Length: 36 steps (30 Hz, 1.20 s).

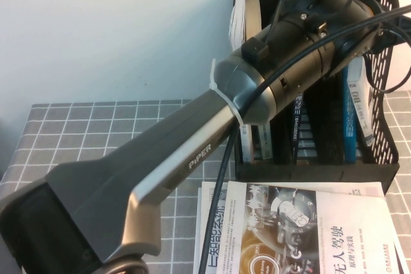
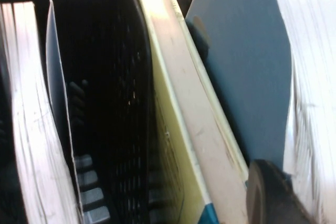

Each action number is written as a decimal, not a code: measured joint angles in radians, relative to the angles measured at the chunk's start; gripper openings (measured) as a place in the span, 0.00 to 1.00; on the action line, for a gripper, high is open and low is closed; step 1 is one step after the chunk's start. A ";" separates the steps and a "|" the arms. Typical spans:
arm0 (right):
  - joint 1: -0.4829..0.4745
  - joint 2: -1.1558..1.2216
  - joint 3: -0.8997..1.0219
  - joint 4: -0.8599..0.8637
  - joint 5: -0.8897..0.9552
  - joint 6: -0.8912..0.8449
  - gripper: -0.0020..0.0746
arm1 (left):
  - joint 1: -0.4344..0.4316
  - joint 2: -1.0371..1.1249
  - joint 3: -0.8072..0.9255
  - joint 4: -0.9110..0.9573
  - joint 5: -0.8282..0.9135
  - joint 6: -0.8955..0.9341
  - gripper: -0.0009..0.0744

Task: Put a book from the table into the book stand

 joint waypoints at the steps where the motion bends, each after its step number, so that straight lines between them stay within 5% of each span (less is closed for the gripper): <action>1: 0.007 0.000 0.036 0.004 0.000 -0.009 0.02 | 0.000 0.000 0.000 0.000 -0.002 0.001 0.18; 7: 0.113 0.083 0.230 0.060 -0.085 -0.072 0.02 | 0.026 0.014 0.000 -0.016 -0.050 0.006 0.30; 15: 0.403 0.307 0.296 0.486 -0.342 -0.417 0.02 | 0.071 0.020 0.000 -0.086 -0.081 0.033 0.47; 24: 0.428 0.363 0.178 0.614 -0.468 -0.634 0.02 | 0.082 -0.072 0.004 -0.114 0.047 0.171 0.62; 28: 0.396 0.363 0.099 0.647 -0.480 -0.638 0.02 | 0.091 -0.166 0.004 -0.108 0.133 0.212 0.55; 36: 0.375 0.363 0.001 0.627 -0.392 -0.637 0.02 | 0.091 -0.275 0.004 -0.104 0.356 0.321 0.08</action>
